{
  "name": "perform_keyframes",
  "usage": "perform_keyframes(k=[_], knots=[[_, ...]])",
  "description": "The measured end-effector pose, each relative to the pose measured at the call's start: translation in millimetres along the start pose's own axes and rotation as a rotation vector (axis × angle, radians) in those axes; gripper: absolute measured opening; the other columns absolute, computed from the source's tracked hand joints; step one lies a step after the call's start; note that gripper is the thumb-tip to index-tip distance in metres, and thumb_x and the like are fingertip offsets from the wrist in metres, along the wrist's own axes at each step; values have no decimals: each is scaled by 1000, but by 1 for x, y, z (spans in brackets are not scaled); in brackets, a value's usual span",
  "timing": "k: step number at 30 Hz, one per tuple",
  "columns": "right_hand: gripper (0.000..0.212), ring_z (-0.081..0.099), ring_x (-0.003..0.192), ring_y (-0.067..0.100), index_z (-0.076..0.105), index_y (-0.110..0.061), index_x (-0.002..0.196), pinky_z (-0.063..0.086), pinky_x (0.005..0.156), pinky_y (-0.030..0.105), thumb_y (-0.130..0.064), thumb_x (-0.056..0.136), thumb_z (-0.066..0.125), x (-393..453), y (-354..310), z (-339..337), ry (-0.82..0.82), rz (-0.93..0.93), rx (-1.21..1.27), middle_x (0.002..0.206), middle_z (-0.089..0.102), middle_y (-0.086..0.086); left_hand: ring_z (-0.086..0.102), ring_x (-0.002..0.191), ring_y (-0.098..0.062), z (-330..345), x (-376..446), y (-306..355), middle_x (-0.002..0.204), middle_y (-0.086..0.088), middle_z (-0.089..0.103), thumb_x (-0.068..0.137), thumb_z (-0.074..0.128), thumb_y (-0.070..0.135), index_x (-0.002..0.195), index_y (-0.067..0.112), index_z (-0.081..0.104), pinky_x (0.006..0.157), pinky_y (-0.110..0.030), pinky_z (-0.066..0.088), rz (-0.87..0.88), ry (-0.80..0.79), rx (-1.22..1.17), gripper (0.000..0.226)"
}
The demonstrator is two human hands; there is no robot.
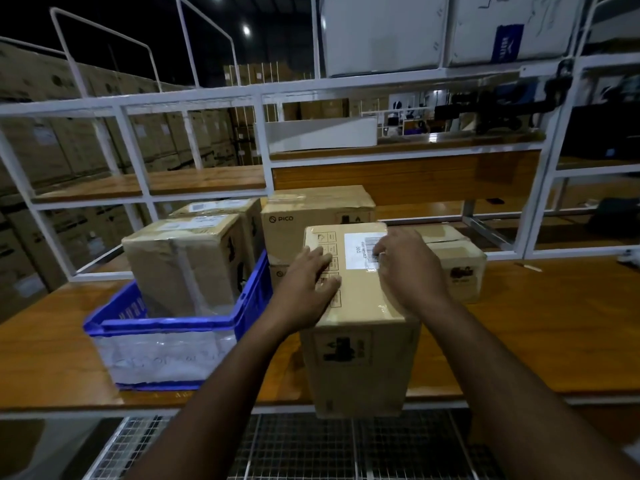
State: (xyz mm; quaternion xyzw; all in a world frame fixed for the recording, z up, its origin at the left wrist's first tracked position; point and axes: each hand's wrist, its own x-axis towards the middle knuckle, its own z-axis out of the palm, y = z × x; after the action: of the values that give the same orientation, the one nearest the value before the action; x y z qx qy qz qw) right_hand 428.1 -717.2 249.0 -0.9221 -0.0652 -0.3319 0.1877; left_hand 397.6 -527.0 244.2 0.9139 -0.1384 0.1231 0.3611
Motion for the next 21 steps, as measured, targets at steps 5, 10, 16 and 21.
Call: perform_keyframes(k=[5, 10, 16, 21], knots=[[33, 49, 124, 20, 57, -18, 130, 46, 95, 38, -26, 99, 48, 4, -2, 6, -319, -69, 34, 137, 56, 2, 39, 143, -15, -13, -2, 7, 152, 2, 47, 98, 60, 41, 146, 19, 51, 106, -25, 40, 25, -108, 42, 53], [30, 54, 92, 15, 61, -21, 126, 35, 60, 27, -28, 99, 52, 16, -3, 13, -251, 65, 90, 124, 64, 4, 47, 112, 2, -8, 4, -4, 127, 19, 37, 88, 73, 43, 154, 20, 28, 80, -12, 44, -27, -107, -62, 84], [30, 62, 101, 18, 69, -17, 122, 46, 75, 30, -23, 98, 52, 16, -10, 5, -59, -85, 133, 122, 69, 3, 26, 149, -15, 5, 9, -22, 166, 9, 18, 68, 73, 79, 161, 33, 9, 118, -48, 36, -82, -8, -166, 121], [31, 62, 93, 21, 72, -18, 115, 48, 74, 32, -23, 97, 47, 27, -2, 13, -211, -83, 125, 115, 71, 6, 26, 148, -12, 11, 12, -22, 167, 7, 16, 56, 82, 75, 161, 33, 2, 120, -45, 34, -81, -19, -123, 138]])
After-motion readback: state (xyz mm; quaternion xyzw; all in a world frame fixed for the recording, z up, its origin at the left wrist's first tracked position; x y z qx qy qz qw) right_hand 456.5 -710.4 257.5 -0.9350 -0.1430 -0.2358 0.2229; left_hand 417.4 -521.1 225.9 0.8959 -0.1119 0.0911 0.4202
